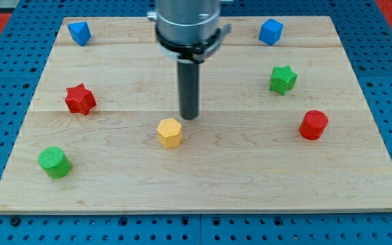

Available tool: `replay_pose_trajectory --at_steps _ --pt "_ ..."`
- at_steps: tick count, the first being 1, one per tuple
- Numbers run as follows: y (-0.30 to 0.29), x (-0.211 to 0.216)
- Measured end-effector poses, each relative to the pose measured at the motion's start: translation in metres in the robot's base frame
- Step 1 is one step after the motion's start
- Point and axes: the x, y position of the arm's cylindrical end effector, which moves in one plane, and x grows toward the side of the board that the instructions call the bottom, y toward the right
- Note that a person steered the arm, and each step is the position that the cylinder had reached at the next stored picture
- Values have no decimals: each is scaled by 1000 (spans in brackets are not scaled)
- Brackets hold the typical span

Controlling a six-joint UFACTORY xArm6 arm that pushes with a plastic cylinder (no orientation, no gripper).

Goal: Move the red circle right to the yellow hexagon

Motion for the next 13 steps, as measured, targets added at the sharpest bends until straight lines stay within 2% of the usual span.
replay_pose_trajectory --at_steps 1,2,3,4,5,6,7,8,9,10,13 --pt "-13 37" --pt "26 57" --pt "93 11" --pt "194 4" --pt "228 2" --pt "233 27" --pt "280 -10" --pt "289 26" --pt "247 66" --pt "245 74" --pt "248 31"
